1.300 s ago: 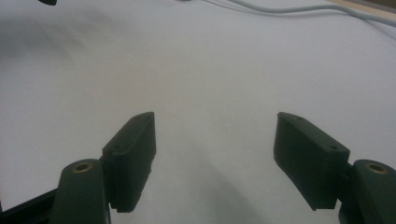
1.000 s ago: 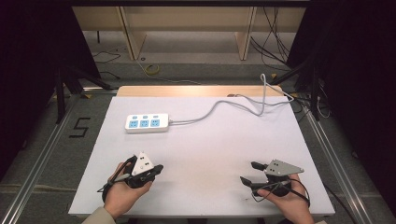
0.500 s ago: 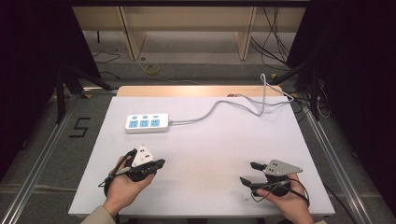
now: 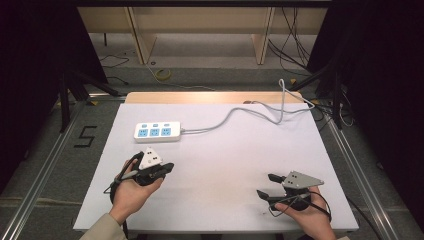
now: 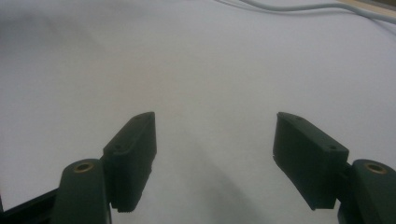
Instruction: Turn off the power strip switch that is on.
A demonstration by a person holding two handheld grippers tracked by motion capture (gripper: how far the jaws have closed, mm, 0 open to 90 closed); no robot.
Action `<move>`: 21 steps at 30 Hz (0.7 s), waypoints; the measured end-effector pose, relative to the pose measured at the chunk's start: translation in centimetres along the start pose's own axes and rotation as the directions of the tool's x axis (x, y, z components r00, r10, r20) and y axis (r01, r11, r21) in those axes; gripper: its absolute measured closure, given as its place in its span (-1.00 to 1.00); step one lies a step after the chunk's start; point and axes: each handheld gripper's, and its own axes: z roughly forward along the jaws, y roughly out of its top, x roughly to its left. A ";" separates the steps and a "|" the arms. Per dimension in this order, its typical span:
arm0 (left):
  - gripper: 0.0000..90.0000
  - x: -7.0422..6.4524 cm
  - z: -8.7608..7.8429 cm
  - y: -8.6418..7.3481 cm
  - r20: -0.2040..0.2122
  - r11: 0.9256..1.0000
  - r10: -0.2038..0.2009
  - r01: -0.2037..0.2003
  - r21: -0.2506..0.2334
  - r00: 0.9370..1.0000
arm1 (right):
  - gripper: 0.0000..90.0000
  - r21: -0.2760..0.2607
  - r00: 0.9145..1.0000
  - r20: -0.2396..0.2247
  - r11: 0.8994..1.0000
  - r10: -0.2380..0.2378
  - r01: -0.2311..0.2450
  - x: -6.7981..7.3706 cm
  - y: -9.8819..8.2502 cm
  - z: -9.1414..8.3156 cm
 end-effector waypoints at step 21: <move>0.99 1.2 0.4 1.5 -0.048 1.000 0.018 -0.017 0.010 0.999 | -0.30 0.006 1.000 -0.002 1.000 -0.005 0.005 0.0 0.0 0.0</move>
